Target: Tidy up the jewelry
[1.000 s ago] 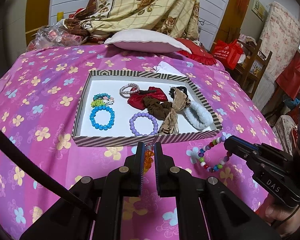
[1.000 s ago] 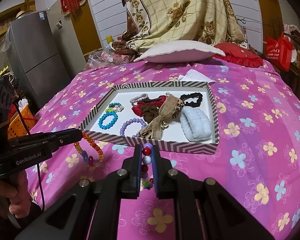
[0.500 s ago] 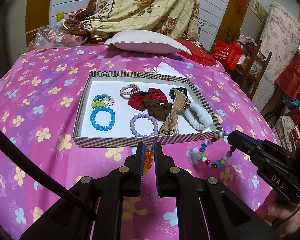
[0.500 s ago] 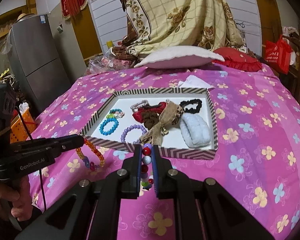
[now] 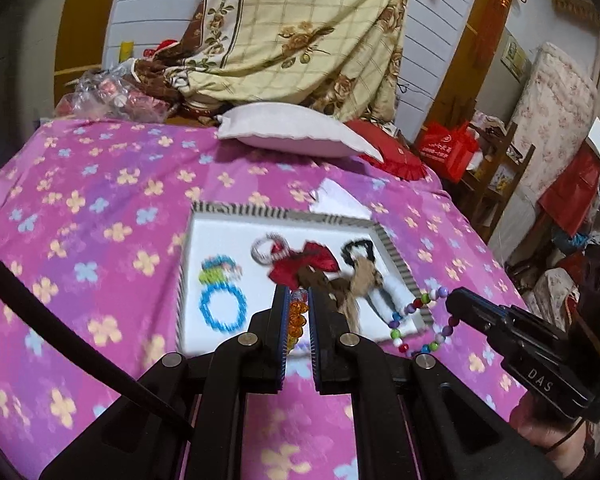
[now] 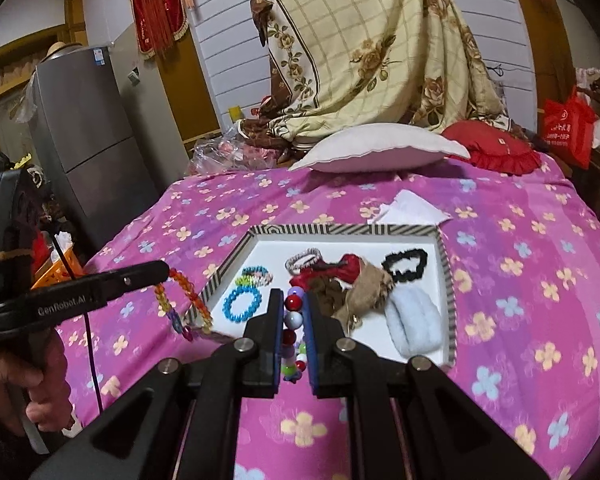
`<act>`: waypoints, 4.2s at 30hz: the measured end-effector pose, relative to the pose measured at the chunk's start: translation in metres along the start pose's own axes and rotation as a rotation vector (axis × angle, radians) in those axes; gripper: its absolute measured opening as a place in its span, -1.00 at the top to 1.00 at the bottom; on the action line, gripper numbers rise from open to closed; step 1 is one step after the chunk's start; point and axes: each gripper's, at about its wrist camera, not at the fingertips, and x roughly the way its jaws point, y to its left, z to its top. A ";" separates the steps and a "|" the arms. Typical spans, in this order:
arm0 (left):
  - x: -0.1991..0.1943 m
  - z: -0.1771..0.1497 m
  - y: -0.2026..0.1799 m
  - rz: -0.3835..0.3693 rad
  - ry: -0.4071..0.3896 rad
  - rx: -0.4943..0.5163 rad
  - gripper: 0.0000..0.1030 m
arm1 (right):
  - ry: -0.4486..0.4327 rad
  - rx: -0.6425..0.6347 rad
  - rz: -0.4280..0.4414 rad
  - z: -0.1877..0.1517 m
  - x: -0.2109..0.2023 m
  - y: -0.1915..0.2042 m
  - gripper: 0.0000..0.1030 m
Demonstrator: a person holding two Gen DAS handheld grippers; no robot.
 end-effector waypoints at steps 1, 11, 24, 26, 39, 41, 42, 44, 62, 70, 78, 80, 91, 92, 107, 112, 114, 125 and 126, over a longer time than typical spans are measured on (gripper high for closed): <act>0.004 0.004 0.001 0.003 0.003 0.003 1.00 | 0.003 -0.001 -0.002 0.004 0.005 0.001 0.81; 0.094 0.059 0.034 0.071 0.046 -0.047 1.00 | 0.007 0.087 0.045 0.015 0.061 -0.011 0.81; 0.183 0.057 0.082 0.157 0.124 -0.193 1.00 | 0.038 0.108 0.073 0.007 0.104 -0.027 0.81; 0.185 0.051 0.089 0.147 0.150 -0.215 1.00 | 0.027 0.110 0.090 0.009 0.105 -0.024 0.81; 0.137 0.051 0.092 0.177 0.011 -0.236 0.88 | 0.057 0.127 0.202 0.015 0.149 0.016 0.81; 0.127 0.053 0.094 0.171 -0.021 -0.265 0.88 | 0.065 0.133 0.221 0.015 0.157 0.023 0.81; 0.123 0.054 0.095 0.166 -0.032 -0.279 0.88 | 0.065 0.138 0.237 0.015 0.160 0.025 0.81; 0.116 0.054 0.097 0.158 -0.051 -0.300 0.88 | 0.064 0.163 0.269 0.015 0.167 0.024 0.81; 0.144 0.036 0.081 0.185 0.102 -0.240 0.88 | 0.189 0.142 -0.017 -0.009 0.202 -0.004 0.53; 0.137 0.036 0.086 0.198 0.096 -0.273 0.58 | 0.148 0.127 -0.050 -0.007 0.166 -0.011 0.38; 0.099 0.021 0.068 0.256 0.079 -0.213 -0.38 | 0.137 0.034 -0.105 -0.018 0.087 -0.005 -0.19; 0.084 0.009 0.057 0.285 0.077 -0.160 -0.45 | 0.134 0.026 -0.101 -0.025 0.062 -0.007 -0.32; -0.018 -0.093 -0.026 0.248 0.016 0.028 -0.49 | 0.128 0.129 -0.199 -0.093 -0.043 -0.040 -0.63; -0.021 -0.099 -0.032 0.230 0.014 0.025 -0.49 | 0.123 0.131 -0.207 -0.094 -0.046 -0.042 -0.63; -0.043 -0.109 -0.068 0.317 -0.008 0.066 -0.47 | 0.109 0.122 -0.206 -0.092 -0.043 -0.041 -0.63; -0.051 -0.114 -0.060 0.203 0.031 -0.088 -0.47 | 0.072 0.085 -0.197 -0.091 -0.048 -0.032 -0.63; -0.056 -0.114 -0.065 0.185 0.009 -0.100 -0.47 | 0.091 0.080 -0.208 -0.094 -0.045 -0.035 -0.63; -0.041 -0.112 -0.097 0.284 -0.042 -0.176 -0.47 | 0.133 0.076 -0.210 -0.115 -0.049 -0.066 -0.63; -0.040 -0.110 -0.101 0.310 -0.045 -0.160 -0.47 | 0.137 0.074 -0.216 -0.117 -0.050 -0.069 -0.63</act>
